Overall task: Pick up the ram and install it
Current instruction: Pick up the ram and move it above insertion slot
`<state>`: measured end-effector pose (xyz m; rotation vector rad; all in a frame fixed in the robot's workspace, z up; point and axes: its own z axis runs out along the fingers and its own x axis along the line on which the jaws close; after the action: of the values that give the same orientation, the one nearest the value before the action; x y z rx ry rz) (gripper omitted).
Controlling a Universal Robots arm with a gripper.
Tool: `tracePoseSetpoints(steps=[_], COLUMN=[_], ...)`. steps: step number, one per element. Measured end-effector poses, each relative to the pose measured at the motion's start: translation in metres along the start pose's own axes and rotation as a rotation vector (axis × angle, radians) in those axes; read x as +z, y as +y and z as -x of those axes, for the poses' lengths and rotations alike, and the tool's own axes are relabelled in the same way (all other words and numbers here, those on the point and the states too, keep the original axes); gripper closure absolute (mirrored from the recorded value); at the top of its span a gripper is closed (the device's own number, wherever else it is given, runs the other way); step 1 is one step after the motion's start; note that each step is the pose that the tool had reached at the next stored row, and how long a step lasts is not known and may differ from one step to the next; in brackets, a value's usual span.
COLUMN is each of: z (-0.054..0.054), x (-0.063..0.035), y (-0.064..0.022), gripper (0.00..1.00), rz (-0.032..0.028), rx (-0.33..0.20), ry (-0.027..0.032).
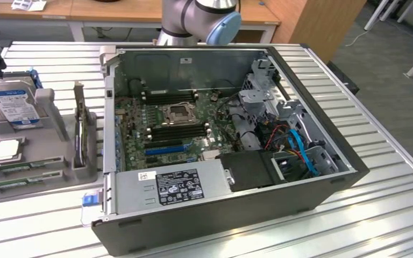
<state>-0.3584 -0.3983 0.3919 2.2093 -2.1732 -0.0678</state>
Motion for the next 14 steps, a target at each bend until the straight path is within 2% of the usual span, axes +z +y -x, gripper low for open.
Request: tracePoseSetpoints(steps=[3,14], z=[-0.004,-0.039], x=[0.0000,-0.0001], y=[0.0001,0.0006], gripper=[0.74,0.74], rz=[0.0001,0.0000], rx=[0.000,0.000], ry=[0.0001,0.0000])
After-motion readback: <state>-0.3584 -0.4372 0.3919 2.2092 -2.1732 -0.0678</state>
